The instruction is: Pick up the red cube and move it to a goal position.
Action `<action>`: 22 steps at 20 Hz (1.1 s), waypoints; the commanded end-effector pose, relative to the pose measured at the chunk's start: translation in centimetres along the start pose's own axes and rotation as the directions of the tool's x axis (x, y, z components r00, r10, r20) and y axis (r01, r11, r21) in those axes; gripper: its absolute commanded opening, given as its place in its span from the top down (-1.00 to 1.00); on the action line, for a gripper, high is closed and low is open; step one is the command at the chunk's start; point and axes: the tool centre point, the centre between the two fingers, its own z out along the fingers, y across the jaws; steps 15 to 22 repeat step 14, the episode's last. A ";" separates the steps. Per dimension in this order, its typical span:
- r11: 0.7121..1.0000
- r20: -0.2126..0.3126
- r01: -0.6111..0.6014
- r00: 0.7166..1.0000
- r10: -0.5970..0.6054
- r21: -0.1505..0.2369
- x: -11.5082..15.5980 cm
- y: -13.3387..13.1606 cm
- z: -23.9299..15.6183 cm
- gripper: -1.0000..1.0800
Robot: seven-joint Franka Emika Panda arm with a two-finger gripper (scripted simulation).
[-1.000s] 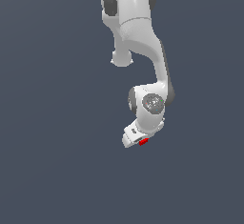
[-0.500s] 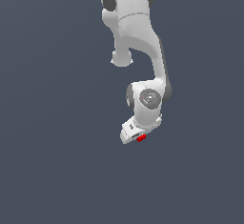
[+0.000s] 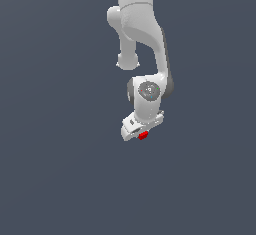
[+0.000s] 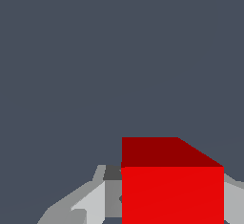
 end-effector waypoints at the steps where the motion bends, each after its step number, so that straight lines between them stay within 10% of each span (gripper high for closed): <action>1: 1.000 -0.001 0.000 1.000 0.000 0.000 -1.1 0.0 -0.4 1.00; 22: 1.000 -0.001 0.001 1.000 -0.001 -0.001 -3.6 0.2 -1.3 1.00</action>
